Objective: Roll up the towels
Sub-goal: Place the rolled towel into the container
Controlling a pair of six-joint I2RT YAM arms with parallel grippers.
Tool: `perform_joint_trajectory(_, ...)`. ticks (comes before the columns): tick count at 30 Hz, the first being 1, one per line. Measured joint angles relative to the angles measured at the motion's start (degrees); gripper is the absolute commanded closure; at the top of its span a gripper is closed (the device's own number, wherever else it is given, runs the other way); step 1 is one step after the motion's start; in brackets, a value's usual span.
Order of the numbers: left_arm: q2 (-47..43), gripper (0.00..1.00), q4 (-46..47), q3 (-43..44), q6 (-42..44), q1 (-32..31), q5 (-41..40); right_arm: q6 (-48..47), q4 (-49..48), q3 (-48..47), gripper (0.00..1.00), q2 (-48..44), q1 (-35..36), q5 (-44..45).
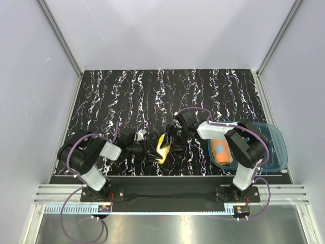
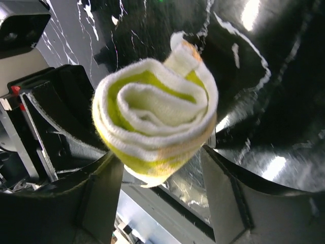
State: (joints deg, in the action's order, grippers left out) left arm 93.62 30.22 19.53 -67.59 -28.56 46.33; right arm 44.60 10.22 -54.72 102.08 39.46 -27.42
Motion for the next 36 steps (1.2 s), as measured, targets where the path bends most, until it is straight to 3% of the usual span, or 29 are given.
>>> perform_joint_trajectory(8,1.1,1.0,2.6,-1.3,-1.3,1.6,2.1,2.6,-5.9,-0.2,0.48,3.4,1.7,-0.4)
perform_joint_trajectory(10,1.8,0.99,4.5,-2.0,-2.1,2.1,3.0,3.0,-7.2,-0.3,0.57,4.1,2.3,-0.3)
perform_joint_trajectory(11,2.2,0.99,5.2,-2.2,-2.6,2.2,3.3,3.2,-7.7,-0.3,0.69,4.4,2.5,-0.4)
perform_joint_trajectory(15,3.7,0.85,9.2,-3.2,-3.7,2.8,4.7,4.1,-10.0,-0.4,0.89,5.6,3.0,-0.9)
perform_joint_trajectory(18,3.5,0.78,9.6,-3.5,-3.8,2.9,4.7,3.9,-9.8,-0.7,1.0,5.6,3.1,-1.0)
perform_joint_trajectory(19,2.9,0.7,8.7,-3.5,-3.5,2.9,4.6,3.5,-9.0,-1.2,1.0,5.6,3.2,-0.8)
perform_joint_trajectory(23,-4.0,0.53,-2.1,-2.3,2.1,2.9,2.4,1.1,-4.1,-4.2,1.0,5.5,4.0,0.3)
perform_joint_trajectory(26,-12.1,0.4,-15.4,1.2,8.3,2.7,-1.2,-1.3,0.6,-6.9,1.0,4.2,4.4,2.1)
perform_joint_trajectory(29,-20.0,0.33,-27.6,6.1,14.8,2.6,-6.1,-3.5,5.9,-9.3,1.0,0.9,4.4,4.5)
perform_joint_trajectory(36,-35.3,0.28,-49.5,15.9,26.0,2.6,-18.8,-8.2,20.3,-14.3,1.0,-10.7,4.4,11.5)
